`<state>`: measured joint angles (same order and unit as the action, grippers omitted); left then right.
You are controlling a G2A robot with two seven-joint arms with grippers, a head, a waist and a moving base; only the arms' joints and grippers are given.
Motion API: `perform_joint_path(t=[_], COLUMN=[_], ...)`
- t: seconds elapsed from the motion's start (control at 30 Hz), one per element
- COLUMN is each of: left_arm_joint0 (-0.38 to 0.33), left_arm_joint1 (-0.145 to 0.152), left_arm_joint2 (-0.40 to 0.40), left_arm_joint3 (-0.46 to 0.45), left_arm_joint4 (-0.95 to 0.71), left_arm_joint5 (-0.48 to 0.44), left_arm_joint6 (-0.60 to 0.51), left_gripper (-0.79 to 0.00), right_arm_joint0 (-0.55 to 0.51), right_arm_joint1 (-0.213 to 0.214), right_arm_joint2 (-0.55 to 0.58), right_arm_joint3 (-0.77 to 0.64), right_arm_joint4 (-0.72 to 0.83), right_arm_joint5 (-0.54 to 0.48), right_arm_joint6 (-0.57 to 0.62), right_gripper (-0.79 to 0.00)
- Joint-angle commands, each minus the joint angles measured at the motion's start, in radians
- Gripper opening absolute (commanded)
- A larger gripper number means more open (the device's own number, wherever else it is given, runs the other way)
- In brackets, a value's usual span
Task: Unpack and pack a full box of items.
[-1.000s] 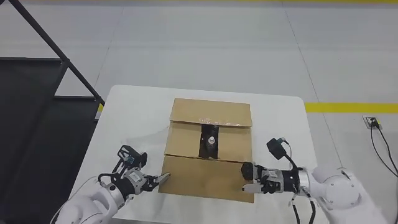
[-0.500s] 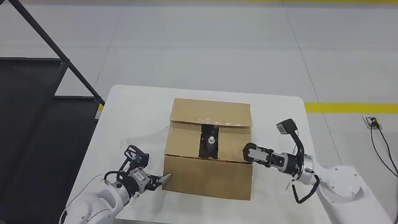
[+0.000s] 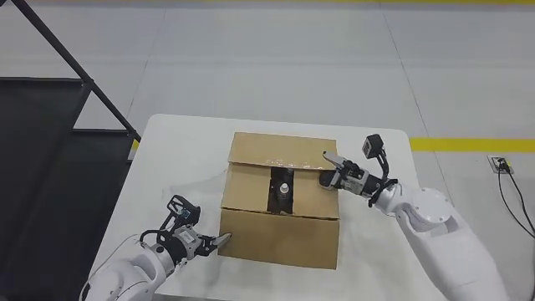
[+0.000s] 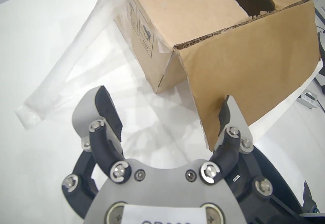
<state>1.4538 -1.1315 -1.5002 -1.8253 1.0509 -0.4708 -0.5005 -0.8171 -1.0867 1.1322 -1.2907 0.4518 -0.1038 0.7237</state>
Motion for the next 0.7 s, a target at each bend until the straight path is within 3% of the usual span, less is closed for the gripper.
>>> perform_joint_path(t=[0.0, 0.13, 0.33, 0.5, 0.67], left_arm_joint0=[0.0, 0.0, 0.0, 0.0, 0.0], left_arm_joint1=[0.0, 0.0, 0.0, 0.0, 0.0], left_arm_joint2=[0.0, 0.0, 0.0, 0.0, 0.0], left_arm_joint3=[0.0, 0.0, 0.0, 0.0, 0.0], left_arm_joint4=[0.0, 0.0, 0.0, 0.0, 0.0], left_arm_joint5=[0.0, 0.0, 0.0, 0.0, 0.0], left_arm_joint6=[0.0, 0.0, 0.0, 0.0, 0.0], left_gripper=[0.0, 0.0, 0.0, 0.0, 0.0], right_arm_joint0=[0.028, 0.072, 0.192, 0.333, 0.417], right_arm_joint1=[-0.011, -0.032, -0.068, -0.116, -0.169], right_arm_joint2=[-0.019, -0.032, -0.113, -0.237, -0.351], right_arm_joint3=[0.013, 0.005, 0.009, 0.128, 0.263], right_arm_joint4=[0.004, -0.014, -0.244, -0.399, -0.52], right_arm_joint5=[-0.008, -0.057, 0.023, 0.153, 0.161], right_arm_joint6=[-0.054, -0.212, -0.507, -0.593, -0.637], right_gripper=[0.0, 0.0, 0.0, 0.0, 0.0])
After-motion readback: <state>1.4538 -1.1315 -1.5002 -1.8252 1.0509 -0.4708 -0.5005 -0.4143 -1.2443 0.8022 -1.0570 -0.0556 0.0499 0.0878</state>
